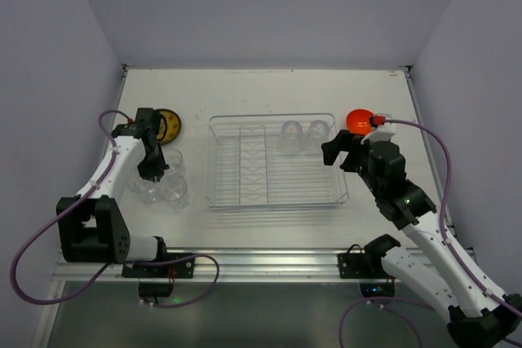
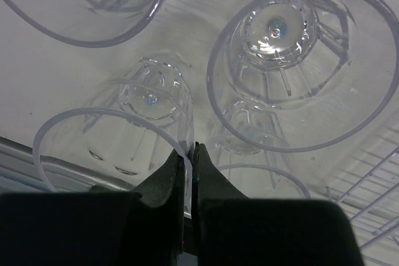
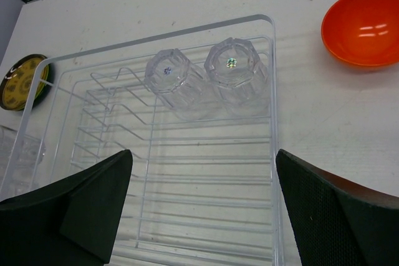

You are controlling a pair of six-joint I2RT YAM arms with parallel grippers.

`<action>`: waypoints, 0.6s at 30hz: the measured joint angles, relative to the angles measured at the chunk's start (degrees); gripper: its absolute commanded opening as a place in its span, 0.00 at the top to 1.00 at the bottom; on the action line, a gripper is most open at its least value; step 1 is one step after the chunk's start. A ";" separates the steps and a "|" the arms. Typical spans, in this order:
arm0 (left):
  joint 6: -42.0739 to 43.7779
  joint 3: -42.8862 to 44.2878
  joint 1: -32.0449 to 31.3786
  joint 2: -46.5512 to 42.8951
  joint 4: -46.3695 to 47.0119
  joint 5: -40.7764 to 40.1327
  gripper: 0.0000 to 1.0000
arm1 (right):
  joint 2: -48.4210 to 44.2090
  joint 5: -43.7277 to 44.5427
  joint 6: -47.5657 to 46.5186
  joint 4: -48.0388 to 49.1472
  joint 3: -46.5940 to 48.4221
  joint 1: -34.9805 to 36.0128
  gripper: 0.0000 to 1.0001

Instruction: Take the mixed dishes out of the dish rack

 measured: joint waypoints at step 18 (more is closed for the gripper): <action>0.31 -4.81 5.92 1.20 4.04 -0.39 0.63 | -1.88 -3.04 0.02 1.25 -0.87 0.00 0.01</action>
